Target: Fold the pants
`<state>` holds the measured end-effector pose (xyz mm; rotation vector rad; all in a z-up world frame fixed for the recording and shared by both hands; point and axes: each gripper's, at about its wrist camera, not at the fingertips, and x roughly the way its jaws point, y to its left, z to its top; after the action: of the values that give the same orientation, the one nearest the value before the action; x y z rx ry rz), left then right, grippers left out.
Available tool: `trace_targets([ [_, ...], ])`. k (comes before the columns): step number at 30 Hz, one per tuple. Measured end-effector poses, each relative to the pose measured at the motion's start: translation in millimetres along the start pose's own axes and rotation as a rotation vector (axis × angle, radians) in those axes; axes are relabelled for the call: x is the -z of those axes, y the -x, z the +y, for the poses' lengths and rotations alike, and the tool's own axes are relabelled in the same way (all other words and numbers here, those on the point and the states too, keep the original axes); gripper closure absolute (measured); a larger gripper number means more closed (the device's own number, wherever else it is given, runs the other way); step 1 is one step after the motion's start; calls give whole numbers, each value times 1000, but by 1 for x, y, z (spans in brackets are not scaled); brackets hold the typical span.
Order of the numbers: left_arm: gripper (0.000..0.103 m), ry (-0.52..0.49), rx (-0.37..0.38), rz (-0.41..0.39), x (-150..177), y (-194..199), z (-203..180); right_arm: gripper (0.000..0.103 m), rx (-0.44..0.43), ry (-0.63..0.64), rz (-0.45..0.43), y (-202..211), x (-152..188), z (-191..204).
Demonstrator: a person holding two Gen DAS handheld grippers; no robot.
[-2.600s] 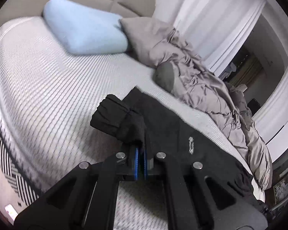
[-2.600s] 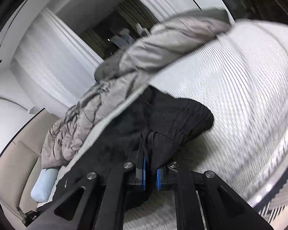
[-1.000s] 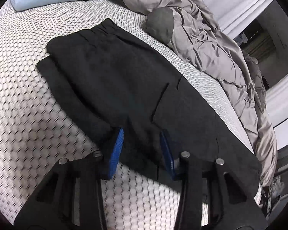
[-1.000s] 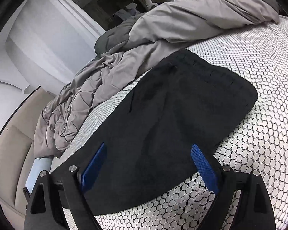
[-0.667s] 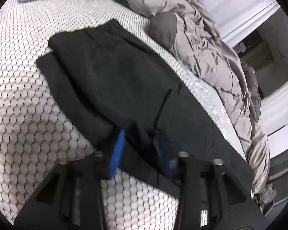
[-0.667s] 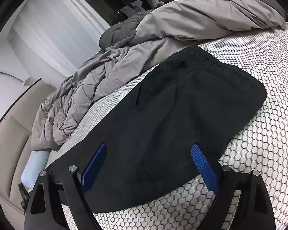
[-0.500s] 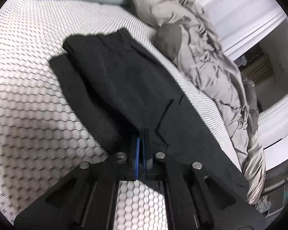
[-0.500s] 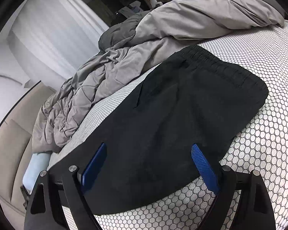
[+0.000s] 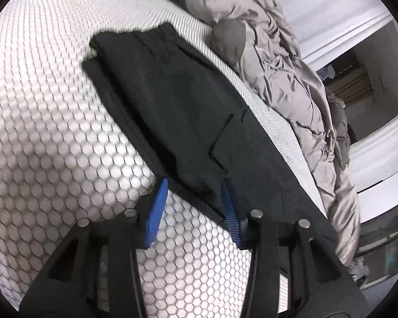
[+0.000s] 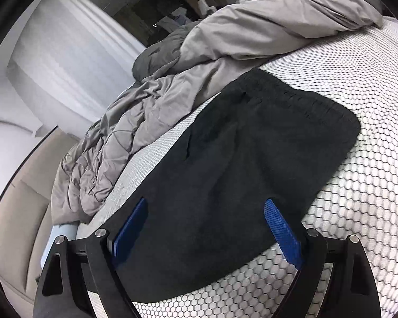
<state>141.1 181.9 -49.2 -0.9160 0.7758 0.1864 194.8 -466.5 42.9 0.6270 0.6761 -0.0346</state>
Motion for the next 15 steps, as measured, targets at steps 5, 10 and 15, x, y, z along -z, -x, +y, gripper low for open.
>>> trace_targets([
  [5,64,81,41,20,-7,-20,3,12,28,-29,5,2,-5,-11],
  [10,75,86,8,-18,-20,-41,-9,12,45,-27,7,5,-6,-14],
  [15,93,51,-16,-58,-15,-33,-18,12,93,-106,-4,20,-8,-41],
])
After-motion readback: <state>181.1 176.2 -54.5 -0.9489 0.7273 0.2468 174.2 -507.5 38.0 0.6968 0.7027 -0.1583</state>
